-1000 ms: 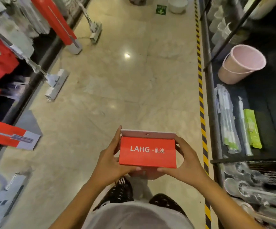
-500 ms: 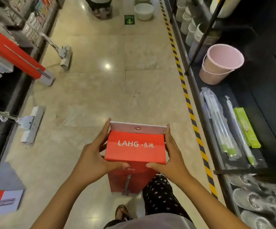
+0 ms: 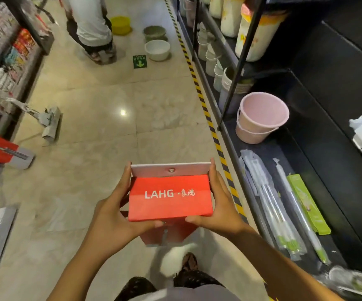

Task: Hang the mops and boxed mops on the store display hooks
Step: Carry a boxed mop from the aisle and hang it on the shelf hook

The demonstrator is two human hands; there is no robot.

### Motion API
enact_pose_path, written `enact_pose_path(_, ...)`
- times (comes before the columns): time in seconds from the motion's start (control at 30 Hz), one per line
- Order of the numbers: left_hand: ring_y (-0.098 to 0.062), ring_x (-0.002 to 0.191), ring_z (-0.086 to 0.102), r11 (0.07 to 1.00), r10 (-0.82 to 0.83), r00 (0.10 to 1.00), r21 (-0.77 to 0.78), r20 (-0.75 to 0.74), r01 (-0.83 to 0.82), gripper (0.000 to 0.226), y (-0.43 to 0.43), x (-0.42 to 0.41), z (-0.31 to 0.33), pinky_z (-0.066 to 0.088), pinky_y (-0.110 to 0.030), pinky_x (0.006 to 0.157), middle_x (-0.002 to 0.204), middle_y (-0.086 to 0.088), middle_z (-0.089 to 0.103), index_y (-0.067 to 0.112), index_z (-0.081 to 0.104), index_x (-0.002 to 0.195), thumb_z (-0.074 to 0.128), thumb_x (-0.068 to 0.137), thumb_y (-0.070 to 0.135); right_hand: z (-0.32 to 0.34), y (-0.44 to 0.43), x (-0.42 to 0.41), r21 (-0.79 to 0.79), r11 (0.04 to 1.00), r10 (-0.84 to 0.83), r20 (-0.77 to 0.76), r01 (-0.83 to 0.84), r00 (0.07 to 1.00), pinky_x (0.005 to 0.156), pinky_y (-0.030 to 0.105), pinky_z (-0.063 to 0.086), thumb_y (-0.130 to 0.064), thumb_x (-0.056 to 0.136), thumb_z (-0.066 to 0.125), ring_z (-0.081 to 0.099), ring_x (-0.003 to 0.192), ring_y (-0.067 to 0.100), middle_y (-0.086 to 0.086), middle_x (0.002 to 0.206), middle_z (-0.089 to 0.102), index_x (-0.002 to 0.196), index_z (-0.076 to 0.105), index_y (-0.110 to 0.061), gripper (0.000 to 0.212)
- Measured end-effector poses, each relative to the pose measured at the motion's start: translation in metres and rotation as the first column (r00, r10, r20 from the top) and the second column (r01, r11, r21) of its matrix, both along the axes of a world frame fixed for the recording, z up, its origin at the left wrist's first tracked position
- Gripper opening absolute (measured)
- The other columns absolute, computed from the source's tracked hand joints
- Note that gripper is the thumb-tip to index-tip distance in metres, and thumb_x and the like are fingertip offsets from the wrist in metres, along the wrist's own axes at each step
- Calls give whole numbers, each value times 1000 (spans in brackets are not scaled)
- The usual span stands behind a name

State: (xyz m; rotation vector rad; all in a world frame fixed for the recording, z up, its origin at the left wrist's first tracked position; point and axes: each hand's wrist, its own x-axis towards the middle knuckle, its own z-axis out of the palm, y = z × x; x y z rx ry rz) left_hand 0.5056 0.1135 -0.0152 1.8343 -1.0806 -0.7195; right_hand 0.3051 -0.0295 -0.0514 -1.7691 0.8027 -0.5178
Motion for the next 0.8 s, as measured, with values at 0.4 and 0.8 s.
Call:
enact_pose_path(0.4,6,109,61,979,-201,980,-18,-8,201,128,-199,58,-17,48,-4,80,114,38,60,70,10,139,91,42,47,-6,-146,48,-97,930,-346,89,354,934,96,22,48,-82,57,68,53,119,2,-1,129,52,143,10,-64,105)
enact_pose_path(0.8,11,106,59,878,-478,876,-35,-69,477,127,-399,159,-6,52,-12,78,108,46,56,76,10,134,94,42,49,7,-288,132,-169,826,-549,-23,538,835,94,3,36,-83,62,62,43,123,-8,-28,135,39,156,6,-19,126)
